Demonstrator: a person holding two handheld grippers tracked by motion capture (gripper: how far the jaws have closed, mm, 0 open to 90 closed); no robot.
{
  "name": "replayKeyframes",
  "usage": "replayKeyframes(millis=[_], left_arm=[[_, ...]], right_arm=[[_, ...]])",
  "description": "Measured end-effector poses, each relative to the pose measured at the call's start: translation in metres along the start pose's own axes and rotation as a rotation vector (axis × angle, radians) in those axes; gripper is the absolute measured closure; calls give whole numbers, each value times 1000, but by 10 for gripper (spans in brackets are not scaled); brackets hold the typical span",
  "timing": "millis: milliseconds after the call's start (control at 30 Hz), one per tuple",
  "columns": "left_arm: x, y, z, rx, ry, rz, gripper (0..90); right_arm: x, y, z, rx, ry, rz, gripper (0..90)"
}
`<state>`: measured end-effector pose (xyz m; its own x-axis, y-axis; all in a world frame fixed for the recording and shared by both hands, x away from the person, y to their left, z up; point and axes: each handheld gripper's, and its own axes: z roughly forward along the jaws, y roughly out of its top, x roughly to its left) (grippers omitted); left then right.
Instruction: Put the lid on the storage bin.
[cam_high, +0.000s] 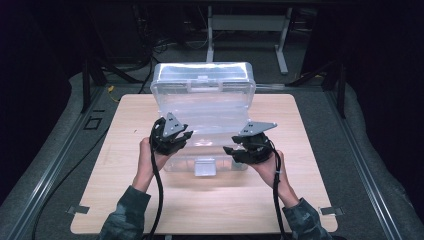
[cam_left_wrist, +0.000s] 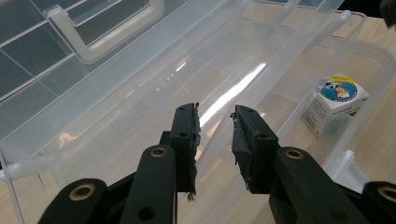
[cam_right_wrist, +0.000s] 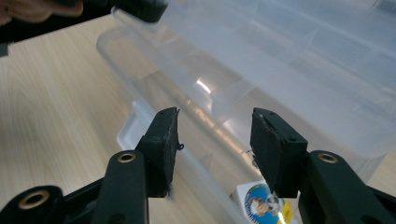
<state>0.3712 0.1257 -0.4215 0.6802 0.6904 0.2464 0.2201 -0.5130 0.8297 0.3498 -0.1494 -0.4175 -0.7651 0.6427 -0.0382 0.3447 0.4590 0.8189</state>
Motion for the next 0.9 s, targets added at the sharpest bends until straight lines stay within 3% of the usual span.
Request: replayKeyframes(millis=[267, 433, 533, 600, 700, 900], left_arm=[[-1, -1, 0, -1, 0, -1, 699], [-1, -1, 0, -1, -4, 4, 700], [-1, -2, 0, -4, -2, 5, 700], [-2, -2, -1, -4, -1, 3, 699], [-3, -3, -1, -2, -2, 6, 699], [-4, -4, -1, 0, -3, 7, 698]], right_arm=[[-17, 34, -10, -38, -42, -5, 519], [-37, 53, -3, -68, -48, 0, 523], [-48, 61, 6, -48, -62, 15, 512], [-55, 65, 12, -50, -69, 21, 574], [-57, 70, 15, -51, -133, 9, 637], [-63, 74, 17, -81, -141, 36, 735]])
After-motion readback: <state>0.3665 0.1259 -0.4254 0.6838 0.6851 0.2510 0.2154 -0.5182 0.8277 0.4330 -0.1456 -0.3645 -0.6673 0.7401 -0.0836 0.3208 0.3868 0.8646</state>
